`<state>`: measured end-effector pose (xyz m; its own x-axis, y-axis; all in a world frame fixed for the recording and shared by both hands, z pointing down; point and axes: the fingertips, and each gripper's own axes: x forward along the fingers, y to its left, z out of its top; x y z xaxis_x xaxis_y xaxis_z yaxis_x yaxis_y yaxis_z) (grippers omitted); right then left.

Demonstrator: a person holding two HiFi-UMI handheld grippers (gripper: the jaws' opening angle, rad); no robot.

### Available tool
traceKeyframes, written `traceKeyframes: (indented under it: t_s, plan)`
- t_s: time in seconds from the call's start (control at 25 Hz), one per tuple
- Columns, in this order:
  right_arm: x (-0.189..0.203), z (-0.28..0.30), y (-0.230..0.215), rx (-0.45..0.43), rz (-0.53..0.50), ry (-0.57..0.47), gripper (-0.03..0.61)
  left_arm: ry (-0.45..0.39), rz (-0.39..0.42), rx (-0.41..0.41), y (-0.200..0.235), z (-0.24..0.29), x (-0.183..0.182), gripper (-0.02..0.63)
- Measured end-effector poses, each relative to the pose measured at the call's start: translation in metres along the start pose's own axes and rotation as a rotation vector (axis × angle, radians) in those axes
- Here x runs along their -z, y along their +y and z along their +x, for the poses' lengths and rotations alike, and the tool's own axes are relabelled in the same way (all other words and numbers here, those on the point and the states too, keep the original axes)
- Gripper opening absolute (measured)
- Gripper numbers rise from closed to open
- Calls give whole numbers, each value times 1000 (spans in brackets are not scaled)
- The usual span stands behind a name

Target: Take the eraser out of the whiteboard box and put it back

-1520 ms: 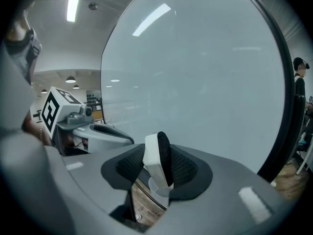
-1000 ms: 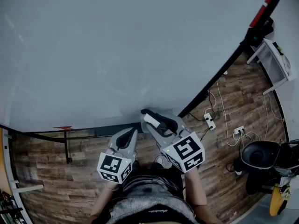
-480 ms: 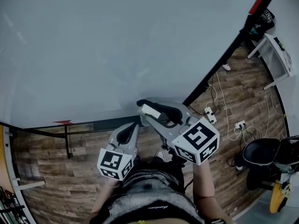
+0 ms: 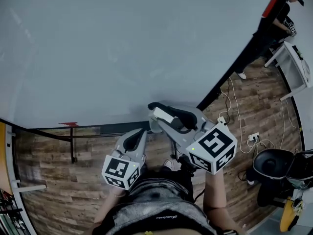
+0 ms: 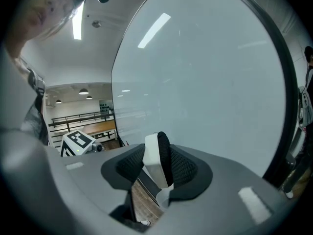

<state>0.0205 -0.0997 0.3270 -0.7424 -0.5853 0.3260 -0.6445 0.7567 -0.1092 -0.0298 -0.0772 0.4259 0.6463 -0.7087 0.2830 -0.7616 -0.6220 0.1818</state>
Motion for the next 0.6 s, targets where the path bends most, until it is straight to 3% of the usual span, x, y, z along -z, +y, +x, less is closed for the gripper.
traceKeyframes:
  t_s: [0.6]
  plan:
    - [5, 2, -3, -32, 9, -6, 158, -73, 14, -57, -1, -2, -25, 2]
